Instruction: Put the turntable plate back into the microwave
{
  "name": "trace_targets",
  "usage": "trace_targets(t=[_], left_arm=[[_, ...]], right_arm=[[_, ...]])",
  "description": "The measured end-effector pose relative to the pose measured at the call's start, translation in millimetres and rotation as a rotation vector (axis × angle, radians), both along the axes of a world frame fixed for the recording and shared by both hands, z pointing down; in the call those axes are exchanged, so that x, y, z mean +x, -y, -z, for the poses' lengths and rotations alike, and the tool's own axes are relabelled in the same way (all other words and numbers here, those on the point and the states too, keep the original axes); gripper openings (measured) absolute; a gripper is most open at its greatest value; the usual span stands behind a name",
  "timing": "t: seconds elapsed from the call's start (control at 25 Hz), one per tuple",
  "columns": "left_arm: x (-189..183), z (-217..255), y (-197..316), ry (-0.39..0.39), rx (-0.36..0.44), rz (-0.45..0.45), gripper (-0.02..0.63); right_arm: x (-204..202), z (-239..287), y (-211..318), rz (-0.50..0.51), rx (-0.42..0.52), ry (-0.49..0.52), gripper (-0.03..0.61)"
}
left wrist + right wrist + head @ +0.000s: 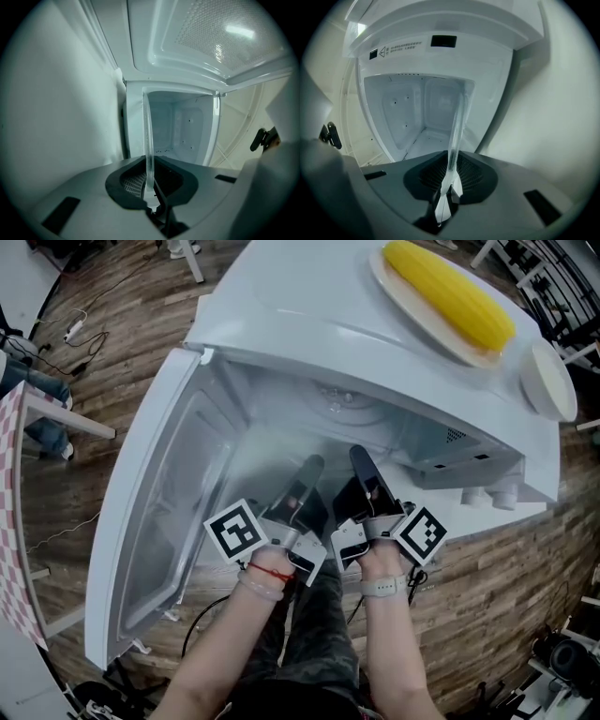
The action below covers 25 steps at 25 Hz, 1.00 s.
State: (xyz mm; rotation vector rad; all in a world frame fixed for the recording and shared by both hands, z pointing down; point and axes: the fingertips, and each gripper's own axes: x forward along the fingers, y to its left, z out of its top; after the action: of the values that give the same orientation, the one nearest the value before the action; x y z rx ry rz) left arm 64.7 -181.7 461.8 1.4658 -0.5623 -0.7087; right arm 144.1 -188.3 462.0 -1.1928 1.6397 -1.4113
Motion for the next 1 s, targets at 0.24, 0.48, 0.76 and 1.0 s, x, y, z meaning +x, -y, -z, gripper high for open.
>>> trace_targets(t=[0.24,0.48,0.76,1.0], left_arm=[[-1,1,2,0.000,0.010,-0.007,0.043],[-1,1,4,0.014,0.027,-0.015,0.043],[-1,0,7,0.008,0.026,-0.005,0.043],[2,0,10,-0.019,-0.005,0.008,0.043]], right_arm=[[-7,6,-2,0.042,-0.028,-0.145,0.119],[-11,5,-5,0.057,-0.068,-0.242,0.150],[-13,3,-7,0.076,-0.090,-0.289,0.152],[-11,3,-15,0.102,-0.092,-0.344,0.158]])
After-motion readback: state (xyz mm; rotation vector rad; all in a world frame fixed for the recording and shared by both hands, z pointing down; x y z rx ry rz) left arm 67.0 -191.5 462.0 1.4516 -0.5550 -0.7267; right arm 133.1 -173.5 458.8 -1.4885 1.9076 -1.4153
